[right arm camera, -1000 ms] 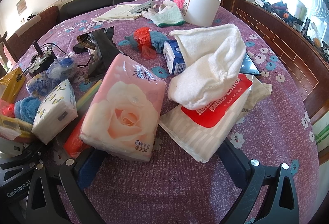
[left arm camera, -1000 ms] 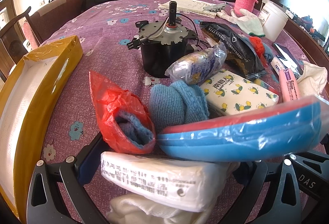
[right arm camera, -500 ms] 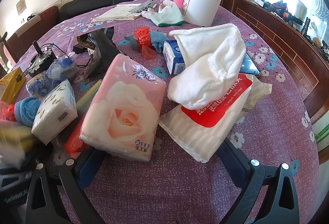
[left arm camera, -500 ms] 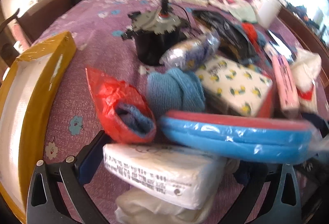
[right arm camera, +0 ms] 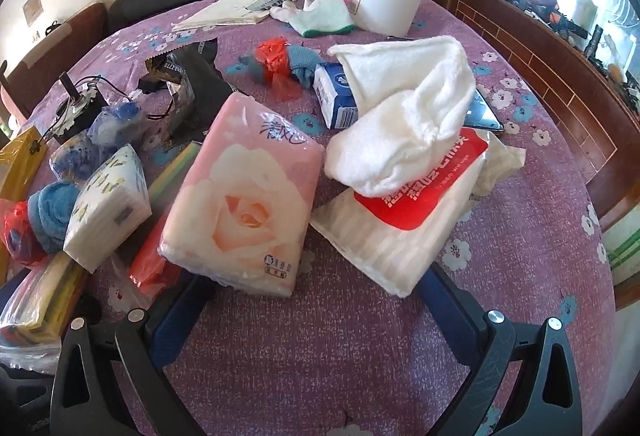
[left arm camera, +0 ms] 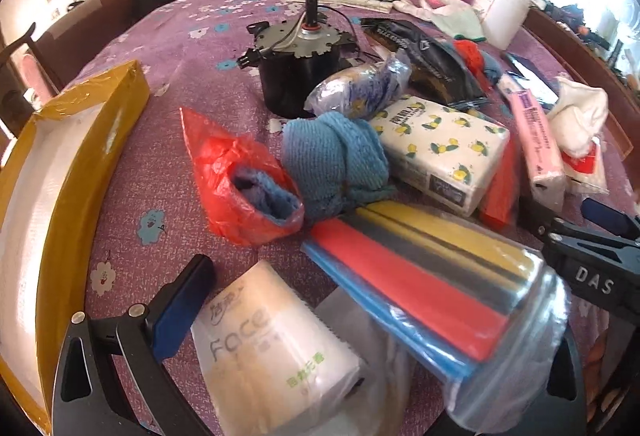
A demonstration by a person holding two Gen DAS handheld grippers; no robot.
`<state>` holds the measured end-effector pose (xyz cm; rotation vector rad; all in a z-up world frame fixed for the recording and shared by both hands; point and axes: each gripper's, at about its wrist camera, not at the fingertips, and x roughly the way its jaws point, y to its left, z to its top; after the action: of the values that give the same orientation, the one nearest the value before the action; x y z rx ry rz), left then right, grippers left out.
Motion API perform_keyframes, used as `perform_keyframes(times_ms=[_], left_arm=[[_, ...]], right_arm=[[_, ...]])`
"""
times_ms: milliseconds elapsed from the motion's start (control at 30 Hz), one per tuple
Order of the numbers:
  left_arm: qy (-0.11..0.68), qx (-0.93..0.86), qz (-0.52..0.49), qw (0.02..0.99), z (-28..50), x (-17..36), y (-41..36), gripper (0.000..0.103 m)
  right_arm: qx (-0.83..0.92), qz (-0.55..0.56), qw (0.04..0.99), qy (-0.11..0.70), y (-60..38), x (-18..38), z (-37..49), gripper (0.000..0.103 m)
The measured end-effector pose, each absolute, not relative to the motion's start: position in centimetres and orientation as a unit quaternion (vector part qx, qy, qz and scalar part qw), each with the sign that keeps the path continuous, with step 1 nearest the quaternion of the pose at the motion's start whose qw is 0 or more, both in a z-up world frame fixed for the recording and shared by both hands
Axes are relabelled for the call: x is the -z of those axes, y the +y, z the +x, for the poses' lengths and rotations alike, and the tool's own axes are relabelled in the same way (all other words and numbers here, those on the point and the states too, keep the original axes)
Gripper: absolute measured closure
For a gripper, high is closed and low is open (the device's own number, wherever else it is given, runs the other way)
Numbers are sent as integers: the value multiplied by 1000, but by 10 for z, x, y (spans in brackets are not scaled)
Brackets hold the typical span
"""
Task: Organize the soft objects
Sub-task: 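Close the right tool on the bagged red, black and yellow sponges while the left tool nears the tissue pack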
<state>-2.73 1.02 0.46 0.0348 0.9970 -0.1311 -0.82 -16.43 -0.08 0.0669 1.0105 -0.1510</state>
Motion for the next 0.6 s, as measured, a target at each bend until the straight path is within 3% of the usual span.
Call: perform_keyframes(times_ms=[67,233,300,367,500,600], left_arm=[[462,87,-16,883,-36,-17,21,13],[349,103,-44,930,-88,-102,66,13],[285,92,-37,953,-115,-149,87,10],[242,79,-28,967,-134,-183,103,0],[183,59,-17,981,-166,-244,136,0],[167,46,-17,985,-176,-272,151,0]], right_arm=[[89,23,878,470,-165,-6,-18,2],[87,-4,919,383,-163,-61,-69,2],[84,-16,940,330,-161,-101,-92,2],[90,-28,958,270,-162,-148,-118,2],[91,-19,983,157,-163,-240,-156,1],[74,-12,990,120,-167,-315,-167,0]])
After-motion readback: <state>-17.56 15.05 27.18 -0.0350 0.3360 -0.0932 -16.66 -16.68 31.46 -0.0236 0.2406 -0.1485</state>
